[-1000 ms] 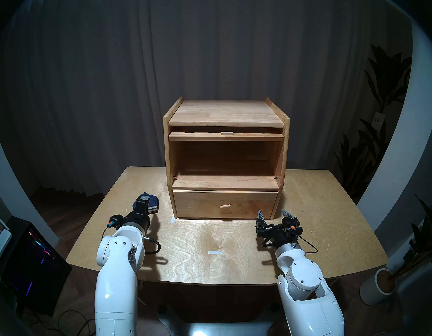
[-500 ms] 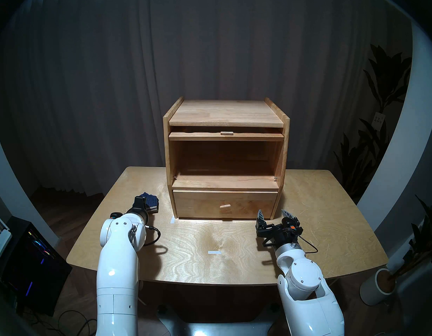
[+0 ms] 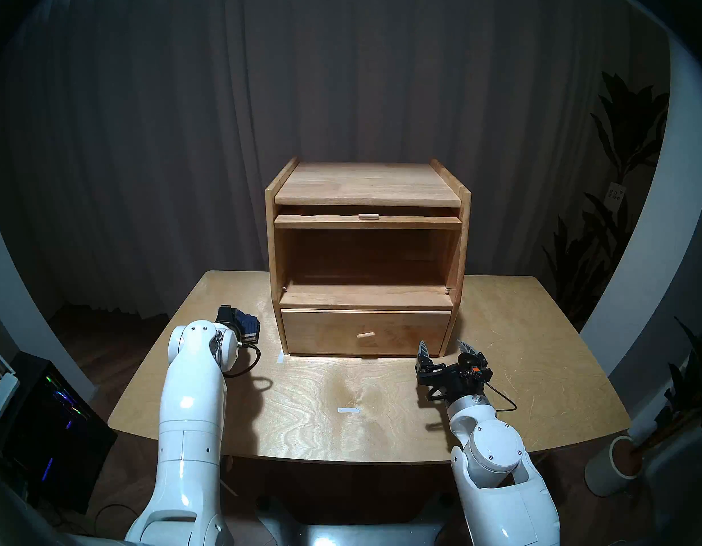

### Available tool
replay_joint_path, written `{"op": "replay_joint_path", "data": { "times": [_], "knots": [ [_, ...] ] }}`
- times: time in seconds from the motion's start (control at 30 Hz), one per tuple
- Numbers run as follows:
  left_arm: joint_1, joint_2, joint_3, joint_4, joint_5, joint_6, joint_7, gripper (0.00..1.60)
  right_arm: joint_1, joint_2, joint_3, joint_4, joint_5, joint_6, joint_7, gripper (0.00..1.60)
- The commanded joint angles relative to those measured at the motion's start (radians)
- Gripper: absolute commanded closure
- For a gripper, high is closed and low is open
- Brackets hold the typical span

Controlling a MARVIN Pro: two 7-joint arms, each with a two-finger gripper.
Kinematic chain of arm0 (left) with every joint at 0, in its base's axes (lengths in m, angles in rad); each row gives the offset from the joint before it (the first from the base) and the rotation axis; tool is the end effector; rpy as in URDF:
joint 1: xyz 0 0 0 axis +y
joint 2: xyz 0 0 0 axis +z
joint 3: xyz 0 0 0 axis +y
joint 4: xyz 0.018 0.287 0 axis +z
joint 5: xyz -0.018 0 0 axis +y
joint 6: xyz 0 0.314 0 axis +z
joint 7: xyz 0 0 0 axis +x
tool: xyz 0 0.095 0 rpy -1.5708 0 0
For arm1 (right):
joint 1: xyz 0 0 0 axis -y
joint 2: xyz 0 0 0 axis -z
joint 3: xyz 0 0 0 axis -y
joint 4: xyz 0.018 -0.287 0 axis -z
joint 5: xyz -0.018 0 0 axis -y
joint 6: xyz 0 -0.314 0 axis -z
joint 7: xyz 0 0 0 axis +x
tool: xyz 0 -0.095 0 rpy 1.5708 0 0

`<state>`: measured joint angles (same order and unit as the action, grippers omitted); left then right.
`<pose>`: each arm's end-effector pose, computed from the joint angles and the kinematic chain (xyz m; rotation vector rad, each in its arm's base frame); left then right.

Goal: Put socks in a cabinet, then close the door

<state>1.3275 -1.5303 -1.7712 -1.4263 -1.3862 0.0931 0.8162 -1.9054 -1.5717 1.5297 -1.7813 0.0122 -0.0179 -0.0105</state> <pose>0.4626 0.0996 -0.3222 1.7502 1.8343 1.0047 0.3263 0.0165 -0.3437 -2.3093 -0.0044 -2.0755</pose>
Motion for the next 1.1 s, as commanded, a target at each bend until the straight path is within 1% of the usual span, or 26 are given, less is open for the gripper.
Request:
{"op": "replay_joint_path", "data": {
  "times": [0.0, 0.03, 0.07, 0.13, 0.17, 0.2, 0.3, 0.43, 0.47, 0.5, 0.53, 0.57, 0.6, 0.77, 0.87, 0.9, 0.93, 1.07],
  "knots": [
    [-0.053, -0.008, 0.023, 0.114, 0.012, -0.016, -0.025, 1.60, 0.002, -0.001, 0.001, -0.027, -0.001, -0.005, -0.002, 0.00],
    [-0.068, -0.002, 0.027, 0.148, 0.015, -0.016, -0.035, 1.60, 0.002, -0.001, 0.001, -0.028, -0.001, -0.005, -0.002, 0.00],
    [-0.061, -0.002, 0.027, 0.144, 0.014, -0.018, -0.036, 1.60, 0.002, -0.001, 0.001, -0.028, -0.001, -0.005, -0.003, 0.00],
    [-0.077, 0.006, 0.027, 0.191, 0.013, -0.022, -0.053, 1.60, 0.001, -0.001, 0.001, -0.029, -0.001, -0.004, -0.003, 0.00],
    [-0.071, 0.007, 0.025, 0.191, 0.013, -0.025, -0.059, 1.60, 0.001, -0.001, 0.001, -0.029, -0.001, -0.004, -0.003, 0.00],
    [-0.077, 0.009, 0.023, 0.212, 0.014, -0.030, -0.072, 1.60, 0.001, -0.001, 0.001, -0.029, -0.001, -0.004, -0.003, 0.00],
    [-0.060, 0.010, 0.023, 0.201, 0.019, -0.035, -0.085, 1.60, 0.001, -0.001, 0.001, -0.030, -0.001, -0.004, -0.003, 0.00],
    [-0.001, 0.007, 0.045, 0.114, 0.055, -0.054, -0.105, 1.60, 0.001, -0.001, 0.001, -0.030, -0.001, -0.004, -0.003, 0.00],
    [0.028, 0.007, 0.058, 0.069, 0.075, -0.064, -0.117, 1.60, 0.001, -0.001, 0.001, -0.029, -0.001, -0.004, -0.003, 0.00],
    [0.040, 0.009, 0.072, 0.048, 0.099, -0.068, -0.121, 1.60, 0.001, -0.001, 0.001, -0.029, -0.001, -0.004, -0.003, 0.00],
    [0.051, 0.018, 0.095, 0.036, 0.123, -0.075, -0.148, 1.60, 0.002, -0.001, 0.001, -0.027, -0.001, -0.005, -0.002, 0.00],
    [0.059, 0.020, 0.108, 0.024, 0.139, -0.078, -0.152, 1.60, 0.003, -0.001, 0.001, -0.026, -0.001, -0.005, -0.002, 0.00],
    [0.072, 0.031, 0.139, 0.003, 0.169, -0.071, -0.175, 1.60, 0.004, -0.001, 0.001, -0.024, 0.000, -0.005, -0.002, 0.00],
    [0.122, 0.036, 0.230, -0.060, 0.255, -0.071, -0.223, 1.60, 0.007, 0.000, 0.001, -0.017, 0.000, -0.005, -0.001, 0.00],
    [0.151, 0.037, 0.262, -0.093, 0.292, -0.089, -0.247, 1.60, 0.008, 0.000, 0.000, -0.015, 0.000, -0.005, -0.001, 0.00],
    [0.166, 0.045, 0.274, -0.127, 0.315, -0.099, -0.251, 1.60, 0.008, 0.000, 0.000, -0.014, 0.000, -0.005, -0.001, 0.00],
    [0.165, 0.051, 0.287, -0.117, 0.334, -0.109, -0.260, 1.60, 0.008, 0.000, 0.000, -0.014, 0.000, -0.005, -0.001, 0.00],
    [0.196, 0.081, 0.318, -0.175, 0.411, -0.151, -0.276, 1.60, 0.009, 0.000, 0.000, -0.012, 0.001, -0.005, -0.001, 0.00]
  ]
}}
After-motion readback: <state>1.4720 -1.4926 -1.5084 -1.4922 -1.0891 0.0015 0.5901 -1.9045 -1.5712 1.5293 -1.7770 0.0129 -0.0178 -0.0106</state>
